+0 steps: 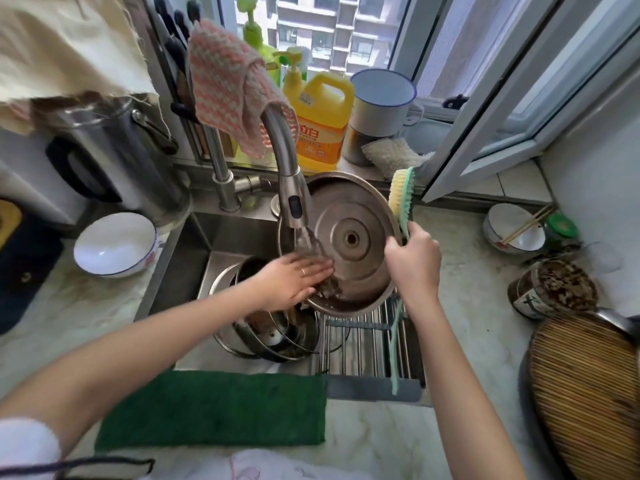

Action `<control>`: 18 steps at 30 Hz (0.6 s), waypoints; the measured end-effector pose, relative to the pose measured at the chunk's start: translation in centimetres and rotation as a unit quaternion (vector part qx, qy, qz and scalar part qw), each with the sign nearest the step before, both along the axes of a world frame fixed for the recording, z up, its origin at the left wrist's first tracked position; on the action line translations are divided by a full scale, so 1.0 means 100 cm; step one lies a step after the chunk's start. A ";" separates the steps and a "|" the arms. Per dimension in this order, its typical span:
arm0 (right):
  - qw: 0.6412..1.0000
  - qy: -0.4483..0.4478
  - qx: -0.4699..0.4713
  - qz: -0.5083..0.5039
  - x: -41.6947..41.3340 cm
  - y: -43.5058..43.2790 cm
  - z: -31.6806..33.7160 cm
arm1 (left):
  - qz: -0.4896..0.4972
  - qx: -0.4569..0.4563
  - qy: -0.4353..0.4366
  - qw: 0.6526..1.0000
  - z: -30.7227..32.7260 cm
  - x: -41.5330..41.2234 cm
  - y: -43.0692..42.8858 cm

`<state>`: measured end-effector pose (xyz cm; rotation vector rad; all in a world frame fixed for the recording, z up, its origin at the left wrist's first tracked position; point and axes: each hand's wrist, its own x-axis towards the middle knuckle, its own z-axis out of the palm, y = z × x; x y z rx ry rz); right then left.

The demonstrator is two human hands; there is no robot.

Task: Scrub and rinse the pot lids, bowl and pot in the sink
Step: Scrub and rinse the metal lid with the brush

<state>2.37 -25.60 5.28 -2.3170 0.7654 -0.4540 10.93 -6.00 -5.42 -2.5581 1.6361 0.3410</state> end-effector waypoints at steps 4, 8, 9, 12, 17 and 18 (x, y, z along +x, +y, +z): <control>0.999 0.030 -0.007 0.014 0.001 -0.008 -0.002 | 0.132 0.107 -0.121 0.978 0.025 0.027 -0.012; 0.996 0.048 0.068 -0.030 0.007 -0.012 -0.009 | 0.288 -0.029 0.002 0.957 0.008 -0.010 -0.047; 0.995 0.056 0.070 -0.034 0.007 -0.012 -0.009 | 0.281 -0.047 0.066 0.956 -0.001 -0.020 -0.051; 0.995 0.086 0.047 -0.018 0.001 -0.018 -0.009 | 0.074 0.007 0.138 0.988 -0.020 -0.022 -0.041; 0.987 0.157 0.022 0.019 -0.007 -0.026 -0.020 | -0.068 0.098 -0.091 0.989 -0.017 0.033 -0.019; 0.986 0.166 0.032 0.013 -0.007 -0.027 -0.022 | -0.035 0.093 -0.120 0.988 -0.011 0.041 -0.023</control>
